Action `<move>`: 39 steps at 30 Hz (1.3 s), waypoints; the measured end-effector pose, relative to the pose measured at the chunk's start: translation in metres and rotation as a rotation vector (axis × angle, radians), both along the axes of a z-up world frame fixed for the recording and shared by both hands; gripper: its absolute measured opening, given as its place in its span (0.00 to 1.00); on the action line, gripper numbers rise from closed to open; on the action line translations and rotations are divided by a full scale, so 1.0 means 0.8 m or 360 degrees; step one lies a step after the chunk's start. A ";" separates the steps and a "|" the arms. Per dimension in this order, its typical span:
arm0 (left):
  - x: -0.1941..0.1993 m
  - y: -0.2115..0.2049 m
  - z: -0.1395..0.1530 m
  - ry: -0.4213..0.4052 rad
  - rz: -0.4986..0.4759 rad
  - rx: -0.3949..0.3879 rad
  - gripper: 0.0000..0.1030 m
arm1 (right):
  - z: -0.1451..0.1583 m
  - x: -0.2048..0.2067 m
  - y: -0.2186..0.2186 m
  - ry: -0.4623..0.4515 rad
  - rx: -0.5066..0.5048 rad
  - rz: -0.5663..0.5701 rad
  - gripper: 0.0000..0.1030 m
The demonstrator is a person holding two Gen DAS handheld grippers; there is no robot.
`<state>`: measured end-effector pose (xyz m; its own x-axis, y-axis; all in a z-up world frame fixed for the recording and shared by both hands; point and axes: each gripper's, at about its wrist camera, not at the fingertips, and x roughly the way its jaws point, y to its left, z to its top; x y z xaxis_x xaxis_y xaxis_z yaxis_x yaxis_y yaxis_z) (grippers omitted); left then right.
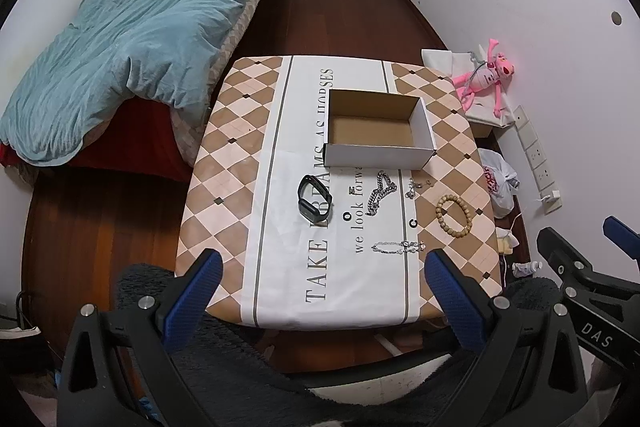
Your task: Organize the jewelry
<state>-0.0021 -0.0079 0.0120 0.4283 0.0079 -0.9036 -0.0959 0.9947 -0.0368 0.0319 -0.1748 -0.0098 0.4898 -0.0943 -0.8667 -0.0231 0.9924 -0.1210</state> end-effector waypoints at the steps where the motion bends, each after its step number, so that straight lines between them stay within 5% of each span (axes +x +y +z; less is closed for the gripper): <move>1: -0.001 0.001 0.003 -0.0004 0.0001 -0.0001 1.00 | 0.000 0.000 0.000 0.0000 0.0000 -0.0001 1.00; 39: -0.004 0.011 0.021 -0.0084 -0.0010 0.0005 1.00 | 0.025 -0.001 -0.002 -0.0050 0.0009 0.0012 1.00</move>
